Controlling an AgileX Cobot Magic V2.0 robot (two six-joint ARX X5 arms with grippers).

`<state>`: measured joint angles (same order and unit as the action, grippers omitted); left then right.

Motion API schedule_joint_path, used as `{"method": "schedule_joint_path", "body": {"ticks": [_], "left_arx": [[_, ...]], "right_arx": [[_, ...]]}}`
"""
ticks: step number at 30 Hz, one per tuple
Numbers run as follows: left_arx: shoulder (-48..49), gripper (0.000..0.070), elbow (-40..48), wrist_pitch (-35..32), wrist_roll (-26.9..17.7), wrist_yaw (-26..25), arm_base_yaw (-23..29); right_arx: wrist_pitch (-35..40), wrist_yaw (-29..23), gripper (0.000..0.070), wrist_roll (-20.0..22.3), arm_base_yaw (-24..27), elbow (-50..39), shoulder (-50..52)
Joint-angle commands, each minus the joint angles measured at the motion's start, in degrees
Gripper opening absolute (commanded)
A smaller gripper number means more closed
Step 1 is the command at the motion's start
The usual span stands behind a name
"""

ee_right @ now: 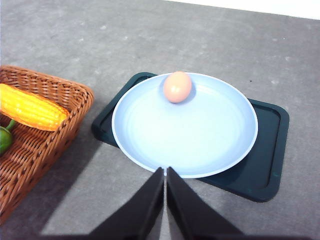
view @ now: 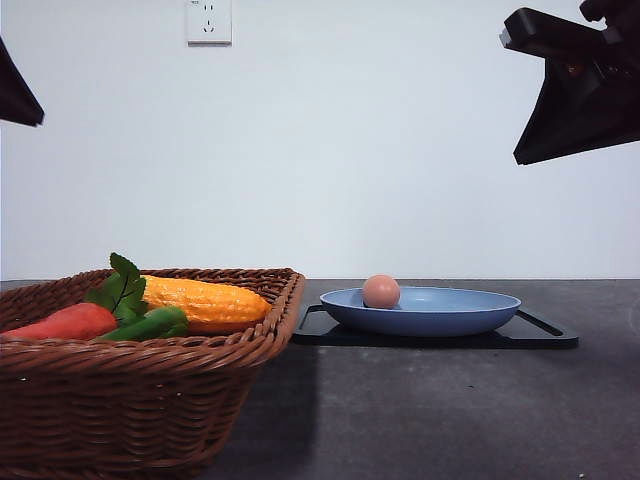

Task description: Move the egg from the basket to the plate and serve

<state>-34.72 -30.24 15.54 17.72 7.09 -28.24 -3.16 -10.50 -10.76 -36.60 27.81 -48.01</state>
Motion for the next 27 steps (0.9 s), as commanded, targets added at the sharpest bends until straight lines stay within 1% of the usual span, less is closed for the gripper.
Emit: {"method": "schedule_joint_path", "body": {"ticks": [1,4,7,12,16,21,27], "left_arx": [[3.49,0.0,-0.6,-0.48,-3.41,0.02,0.16],[10.79,0.0,0.33,-0.72,-11.08,0.0,2.97],[17.98,0.0,2.71,-0.97,-14.45,0.0,8.55],[27.59,0.0,9.33,-1.15,-15.34,-0.01,19.07],[33.26,0.0,15.61,-1.67,-15.05,-0.09,24.57],[34.58,0.0,21.16,-2.2,-14.78,-1.35,27.1],[34.58,0.0,24.53,-2.2,-14.48,-1.61,27.37]], "right_arx": [[0.61,-0.09,0.0,-0.59,-0.39,0.68,-0.2],[0.61,-0.09,0.0,-0.59,-0.39,0.68,-0.2],[0.61,-0.09,0.0,-0.57,-0.39,0.68,-0.2],[0.61,-0.09,0.0,-0.57,-0.39,0.68,-0.2],[0.61,-0.09,0.0,-0.59,-0.39,0.68,-0.2],[0.62,-0.09,0.0,-0.57,-0.39,0.68,-0.2],[0.66,-0.09,0.0,-0.57,-0.39,0.68,-0.2]]}}
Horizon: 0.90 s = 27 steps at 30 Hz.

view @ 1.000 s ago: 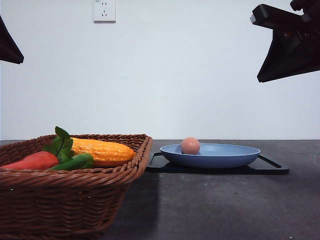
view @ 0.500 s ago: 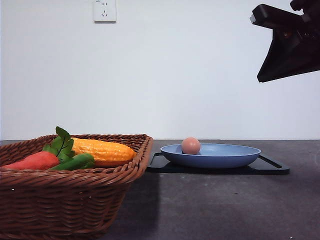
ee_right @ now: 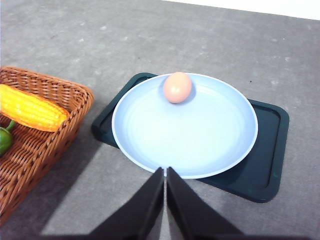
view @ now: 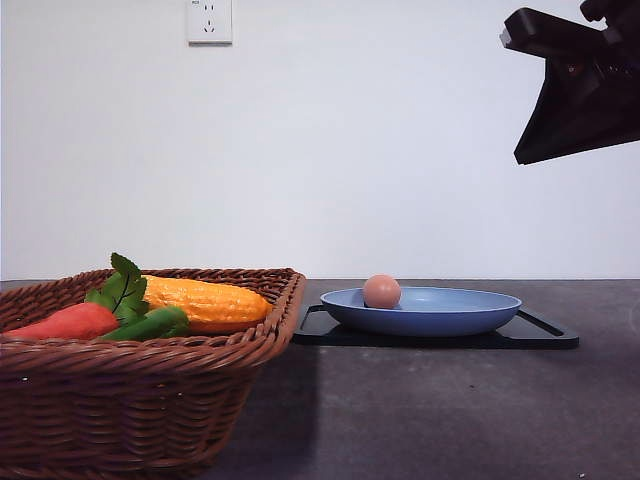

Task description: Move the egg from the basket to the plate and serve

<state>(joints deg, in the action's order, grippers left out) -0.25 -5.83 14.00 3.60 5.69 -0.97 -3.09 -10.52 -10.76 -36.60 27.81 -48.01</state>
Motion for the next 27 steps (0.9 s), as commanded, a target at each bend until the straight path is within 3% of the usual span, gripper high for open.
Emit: {"method": "schedule_joint_path", "body": {"ticks": [1,27], "left_arx": [[0.11,0.0,0.52,-0.72,-0.35,-0.2,0.11],[0.09,0.0,4.64,-0.81,2.01,-0.77,0.11]], "right_arx": [[0.59,-0.07,0.0,-0.57,-0.39,0.68,-0.2],[0.59,-0.07,0.0,-0.57,-0.39,0.68,-0.2]]}}
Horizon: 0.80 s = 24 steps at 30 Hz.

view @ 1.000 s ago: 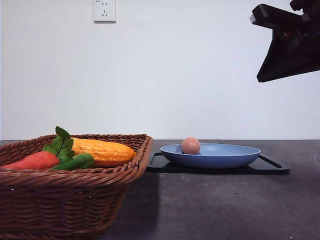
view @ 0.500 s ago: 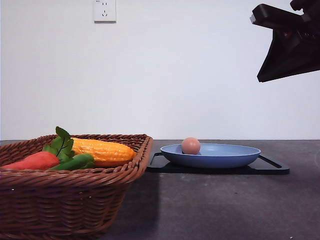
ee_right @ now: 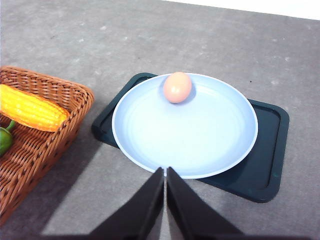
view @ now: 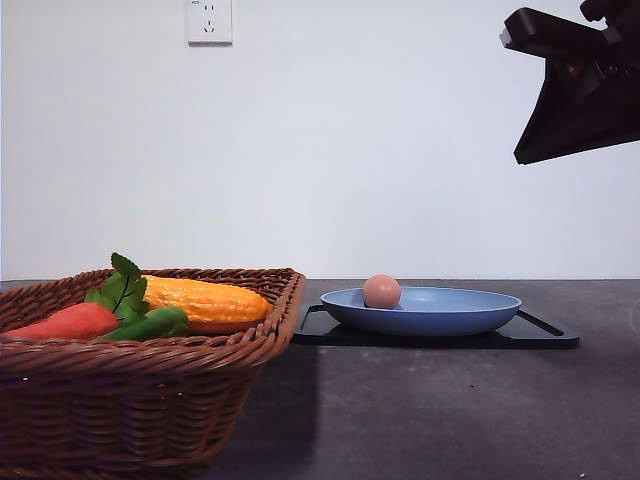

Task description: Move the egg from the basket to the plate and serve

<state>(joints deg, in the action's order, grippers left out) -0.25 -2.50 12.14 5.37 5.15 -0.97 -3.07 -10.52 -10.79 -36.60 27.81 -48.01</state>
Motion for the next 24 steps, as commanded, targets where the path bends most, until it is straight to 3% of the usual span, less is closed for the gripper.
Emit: {"method": "schedule_joint_path", "body": {"ticks": [1,8,14,16,20,24], "left_arx": [[0.09,0.0,1.31,1.05,0.24,-0.22,0.11],[0.09,0.0,1.31,1.05,0.24,-0.22,0.11],[0.09,0.0,1.31,1.07,0.24,-0.2,0.11],[0.09,0.0,1.31,1.07,0.24,-0.22,0.11],[0.09,0.0,1.31,1.07,0.24,-0.21,0.11],[0.09,0.0,1.31,1.07,0.24,-0.22,0.11]], "right_arx": [[0.57,-0.07,0.0,-0.57,-0.39,0.68,-0.2],[0.84,-0.29,0.0,-0.35,-0.39,0.68,-0.2],[-2.81,-5.85,0.0,9.4,2.06,-0.4,8.91],[-2.47,-5.97,0.0,11.79,4.38,-1.76,13.15],[-2.29,-5.12,0.0,11.5,12.36,-5.8,21.94],[-0.43,2.08,0.0,11.45,22.55,-11.81,30.22]]}}
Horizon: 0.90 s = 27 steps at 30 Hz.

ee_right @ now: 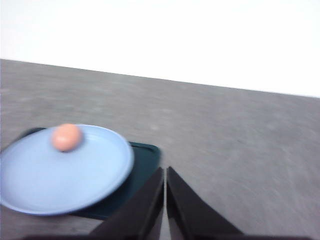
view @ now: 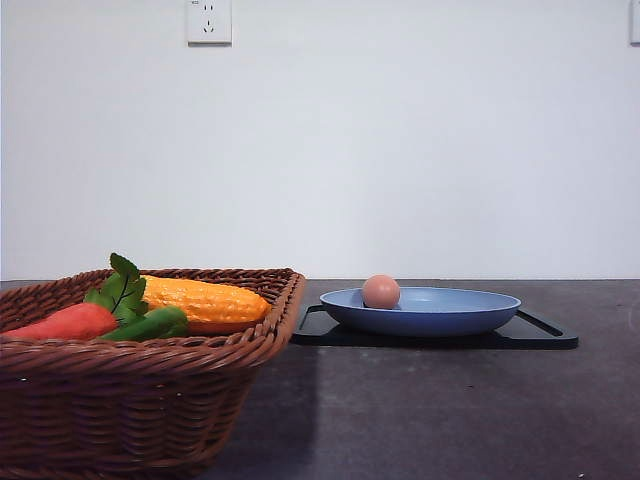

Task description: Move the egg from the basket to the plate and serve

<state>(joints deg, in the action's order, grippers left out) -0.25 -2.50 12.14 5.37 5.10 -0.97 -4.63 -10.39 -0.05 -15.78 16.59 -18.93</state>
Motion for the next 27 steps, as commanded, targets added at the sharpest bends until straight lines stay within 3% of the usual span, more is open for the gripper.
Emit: {"method": "schedule_joint_path", "body": {"ticks": [1,4,8,19,23,27], "left_arx": [[0.09,0.0,1.31,1.09,0.24,-0.17,0.11],[0.09,0.0,1.31,1.07,0.24,-0.17,0.11],[0.09,0.0,1.31,1.07,0.24,-0.17,0.11],[0.09,0.0,1.31,1.09,0.24,-0.17,0.11],[0.09,0.0,1.31,1.09,0.24,-0.16,0.11],[0.09,0.0,1.31,1.11,0.24,-0.17,0.11]], "right_arx": [[1.72,4.11,0.0,0.71,3.79,-1.97,2.63],[3.29,11.06,0.0,0.69,9.92,-6.62,7.22],[3.89,14.83,0.0,0.69,14.2,-11.58,11.68],[-0.59,14.93,0.0,0.61,15.21,-16.14,17.89],[-5.45,14.99,0.0,-2.77,15.16,-16.09,18.7],[-3.98,14.78,0.0,-3.4,15.16,-16.06,18.72]]}}
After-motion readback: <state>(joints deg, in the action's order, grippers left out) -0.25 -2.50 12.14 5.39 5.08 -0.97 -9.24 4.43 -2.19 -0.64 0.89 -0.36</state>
